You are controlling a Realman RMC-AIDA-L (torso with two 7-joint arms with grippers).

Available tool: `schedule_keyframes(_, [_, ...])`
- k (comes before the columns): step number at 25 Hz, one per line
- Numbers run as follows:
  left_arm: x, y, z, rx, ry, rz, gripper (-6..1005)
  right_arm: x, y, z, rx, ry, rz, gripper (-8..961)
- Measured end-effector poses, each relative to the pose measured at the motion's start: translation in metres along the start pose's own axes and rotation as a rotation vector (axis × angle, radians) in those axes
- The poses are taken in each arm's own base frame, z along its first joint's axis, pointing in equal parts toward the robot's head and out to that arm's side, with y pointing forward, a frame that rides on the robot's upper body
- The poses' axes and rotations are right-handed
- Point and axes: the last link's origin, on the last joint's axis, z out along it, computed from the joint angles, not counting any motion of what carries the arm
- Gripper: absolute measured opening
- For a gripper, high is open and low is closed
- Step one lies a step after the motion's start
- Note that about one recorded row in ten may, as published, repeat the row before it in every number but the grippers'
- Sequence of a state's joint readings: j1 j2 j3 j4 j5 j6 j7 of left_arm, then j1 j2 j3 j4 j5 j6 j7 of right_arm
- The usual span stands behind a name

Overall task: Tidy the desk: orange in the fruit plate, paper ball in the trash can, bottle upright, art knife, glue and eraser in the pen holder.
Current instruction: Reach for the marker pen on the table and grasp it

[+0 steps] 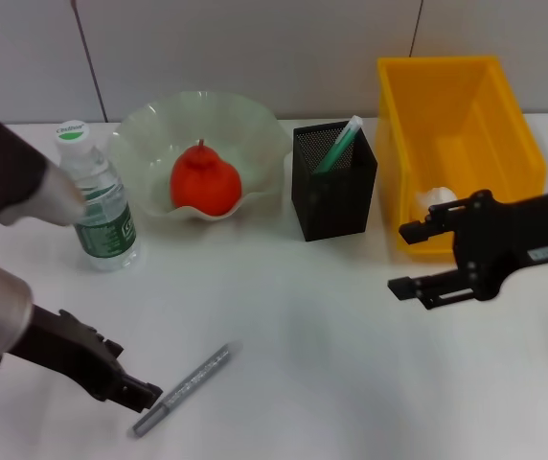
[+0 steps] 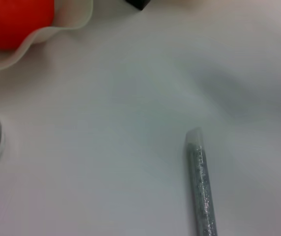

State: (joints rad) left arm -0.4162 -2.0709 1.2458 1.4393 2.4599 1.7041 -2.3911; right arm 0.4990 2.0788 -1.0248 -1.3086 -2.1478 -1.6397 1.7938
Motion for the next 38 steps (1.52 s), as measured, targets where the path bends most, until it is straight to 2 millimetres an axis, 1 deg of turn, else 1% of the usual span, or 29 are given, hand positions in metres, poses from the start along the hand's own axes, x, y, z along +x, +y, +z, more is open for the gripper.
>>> schedule_keyframes(1, [0.002,0.005,0.003,0.023,-0.015,0.013,792,0.009,0.002,-0.004,-0.005,-0.056,-0.013,725])
schedule_keyframes(2, [0.007,0.017,0.009,0.075,-0.034,0.041,792,0.009,0.002,-0.004,-0.005,-0.056,-0.013,725])
schedule_keyframes(5, [0.009,0.021,0.012,0.090,-0.036,0.043,790,0.022,0.006,-0.010,-0.006,-0.129,-0.038,725])
schedule_keyframes(6, [0.009,0.021,0.012,0.090,-0.036,0.043,789,0.032,0.008,-0.013,-0.002,-0.158,-0.047,725])
schedule_keyframes(7, [0.010,0.029,0.018,0.109,-0.040,0.025,789,0.037,0.009,-0.014,0.002,-0.171,-0.045,725])
schedule_keyframes(9, [0.009,0.029,0.019,0.124,-0.048,0.018,788,0.045,0.009,-0.016,0.014,-0.193,-0.035,725])
schedule_keyframes(10, [0.009,0.031,0.020,0.141,-0.055,0.017,787,0.045,0.009,-0.016,0.014,-0.193,-0.035,724])
schedule_keyframes(11, [0.009,0.031,0.020,0.141,-0.055,0.017,786,0.052,0.007,-0.019,0.032,-0.215,-0.018,724])
schedule_keyframes(12, [0.009,0.031,0.020,0.141,-0.055,0.017,786,0.052,0.007,-0.019,0.032,-0.215,-0.018,724])
schedule_keyframes(14, [0.011,0.041,0.021,0.178,-0.078,0.013,785,0.058,0.005,-0.022,0.056,-0.233,-0.007,724])
schedule_keyframes(15, [0.013,0.046,0.021,0.179,-0.080,0.008,784,0.058,0.005,-0.022,0.056,-0.233,-0.007,724])
schedule_keyframes(19, [0.013,0.046,0.021,0.179,-0.080,0.008,782,0.060,0.004,-0.024,0.068,-0.237,-0.010,725])
schedule_keyframes(20, [0.013,0.054,0.026,0.191,-0.103,0.007,781,0.060,0.004,-0.024,0.069,-0.237,-0.011,725])
schedule_keyframes(21, [0.013,0.057,0.029,0.196,-0.111,0.008,781,0.058,0.003,-0.023,0.068,-0.239,-0.014,725])
schedule_keyframes(28, [0.015,0.057,0.036,0.232,-0.102,0.003,777,0.057,0.003,-0.020,0.060,-0.241,-0.025,724])
schedule_keyframes(30, [0.013,0.055,0.041,0.234,-0.115,-0.003,775,0.056,0.002,-0.019,0.058,-0.243,-0.026,724])
schedule_keyframes(36, [0.010,0.054,0.046,0.224,-0.137,-0.007,772,0.057,-0.001,-0.018,0.064,-0.241,-0.021,724])
schedule_keyframes(38, [0.008,0.055,0.048,0.221,-0.146,-0.003,714,0.057,-0.001,-0.018,0.064,-0.241,-0.021,724])
